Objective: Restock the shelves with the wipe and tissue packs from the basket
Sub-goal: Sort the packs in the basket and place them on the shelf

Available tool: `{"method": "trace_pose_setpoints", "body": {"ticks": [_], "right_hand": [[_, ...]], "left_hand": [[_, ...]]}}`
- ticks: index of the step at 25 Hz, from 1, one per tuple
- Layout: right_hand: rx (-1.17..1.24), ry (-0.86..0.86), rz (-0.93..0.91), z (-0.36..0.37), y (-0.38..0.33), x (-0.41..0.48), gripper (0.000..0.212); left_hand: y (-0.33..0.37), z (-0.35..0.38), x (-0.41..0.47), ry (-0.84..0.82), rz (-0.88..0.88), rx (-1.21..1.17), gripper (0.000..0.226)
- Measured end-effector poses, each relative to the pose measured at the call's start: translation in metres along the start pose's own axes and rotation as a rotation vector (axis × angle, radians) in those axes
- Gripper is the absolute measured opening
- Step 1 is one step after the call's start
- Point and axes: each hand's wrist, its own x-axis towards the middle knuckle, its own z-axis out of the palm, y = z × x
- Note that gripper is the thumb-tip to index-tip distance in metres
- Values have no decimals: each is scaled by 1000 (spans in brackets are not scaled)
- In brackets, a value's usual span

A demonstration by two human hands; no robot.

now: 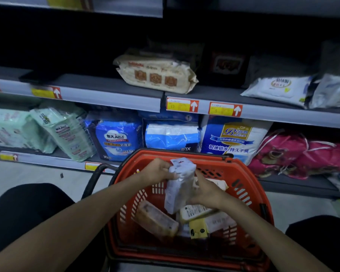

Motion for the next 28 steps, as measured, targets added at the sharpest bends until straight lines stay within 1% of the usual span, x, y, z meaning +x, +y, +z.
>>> {"method": "trace_pose_setpoints", "body": {"ticks": [1, 2, 4, 6, 7, 8, 10, 12, 13, 14, 17, 18, 19, 20, 22, 23, 24, 26, 27, 28], "right_hand": [[91, 14, -3, 0, -3, -2, 111], [184, 40, -1, -2, -5, -3, 101], [361, 83, 3, -11, -14, -6, 71], [516, 45, 34, -20, -22, -13, 53], [561, 14, 53, -23, -24, -15, 49], [600, -7, 67, -26, -25, -17, 51], [729, 4, 100, -32, -26, -18, 65], [840, 40, 105, -38, -26, -17, 78], [845, 59, 78, -41, -27, -18, 81], [823, 87, 56, -45, -30, -21, 80], [768, 210, -27, -55, -34, -27, 55], [731, 273, -76, -58, -37, -30, 50], [649, 356, -142, -59, -39, -33, 47], [493, 472, -196, -60, -38, -34, 46], [56, 705, -286, -63, -33, -33, 51], [-156, 787, -354, -65, -28, -32, 56], [-327, 849, -447, -66, -22, -30, 59], [-537, 940, -630, -67, -16, -28, 55], [-608, 972, -681, -66, -15, -28, 52], [-650, 993, -691, -65, -15, -28, 51]], "left_hand": [[13, -6, -6, -20, 8, -52, 17], [27, -13, -12, -34, 18, -95, 24], [53, -23, -24, -57, 56, -179, 27], [71, -30, -36, -56, 90, -285, 25], [74, -33, -40, -47, 113, -348, 25], [75, -34, -44, -33, 136, -422, 27], [71, -31, -47, 15, 159, -591, 32], [70, -21, -43, 92, 120, -785, 35], [72, -16, -41, 127, 87, -849, 36], [75, -13, -40, 150, 66, -888, 35], [85, -17, -38, 183, 55, -1007, 27], [87, -22, -38, 201, 51, -1047, 28], [87, -26, -40, 202, 39, -1076, 33], [85, -31, -40, 185, 14, -1097, 43], [83, -37, -43, 66, -79, -1088, 65], [84, -38, -46, -23, -144, -1068, 73], [84, -37, -49, -107, -200, -1040, 75], [82, -33, -54, -172, -237, -924, 67], [82, -30, -56, -166, -241, -856, 58], [80, -28, -58, -153, -246, -807, 50]]}}
